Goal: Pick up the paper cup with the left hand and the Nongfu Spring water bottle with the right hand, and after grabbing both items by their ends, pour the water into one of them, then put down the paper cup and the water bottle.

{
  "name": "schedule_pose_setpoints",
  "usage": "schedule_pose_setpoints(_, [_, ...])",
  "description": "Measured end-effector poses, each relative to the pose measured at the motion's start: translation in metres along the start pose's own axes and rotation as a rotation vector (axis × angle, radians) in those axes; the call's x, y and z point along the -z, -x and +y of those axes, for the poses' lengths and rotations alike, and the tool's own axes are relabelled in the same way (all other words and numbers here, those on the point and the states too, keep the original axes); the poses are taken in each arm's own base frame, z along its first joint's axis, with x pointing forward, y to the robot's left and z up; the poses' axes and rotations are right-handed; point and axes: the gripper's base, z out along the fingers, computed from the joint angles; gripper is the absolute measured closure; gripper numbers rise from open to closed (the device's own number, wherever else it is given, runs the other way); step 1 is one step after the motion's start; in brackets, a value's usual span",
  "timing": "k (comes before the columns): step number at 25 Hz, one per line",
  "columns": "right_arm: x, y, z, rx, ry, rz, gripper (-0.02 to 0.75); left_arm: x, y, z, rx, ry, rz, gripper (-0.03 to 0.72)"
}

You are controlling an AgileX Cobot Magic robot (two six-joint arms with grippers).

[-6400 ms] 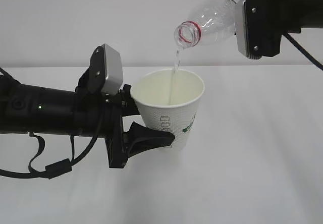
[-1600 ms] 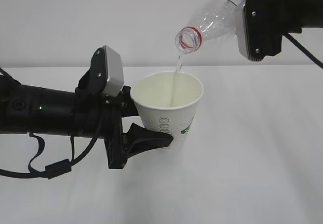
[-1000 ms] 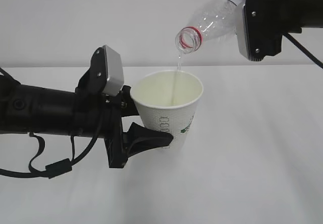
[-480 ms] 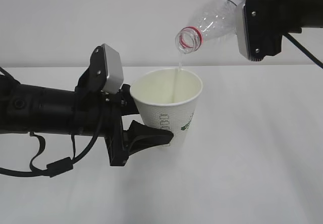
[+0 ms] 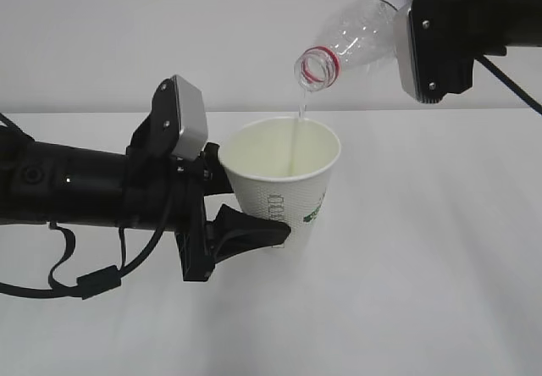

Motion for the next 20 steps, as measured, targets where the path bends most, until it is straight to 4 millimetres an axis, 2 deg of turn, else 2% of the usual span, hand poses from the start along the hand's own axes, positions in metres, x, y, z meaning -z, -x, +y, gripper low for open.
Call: schedule_pose_setpoints(20, [0.0000,0.0000,0.0000,0.008,0.000,0.000,0.216,0.0000,-0.0002,-0.0002,-0.003,-0.003,0.002,0.199])
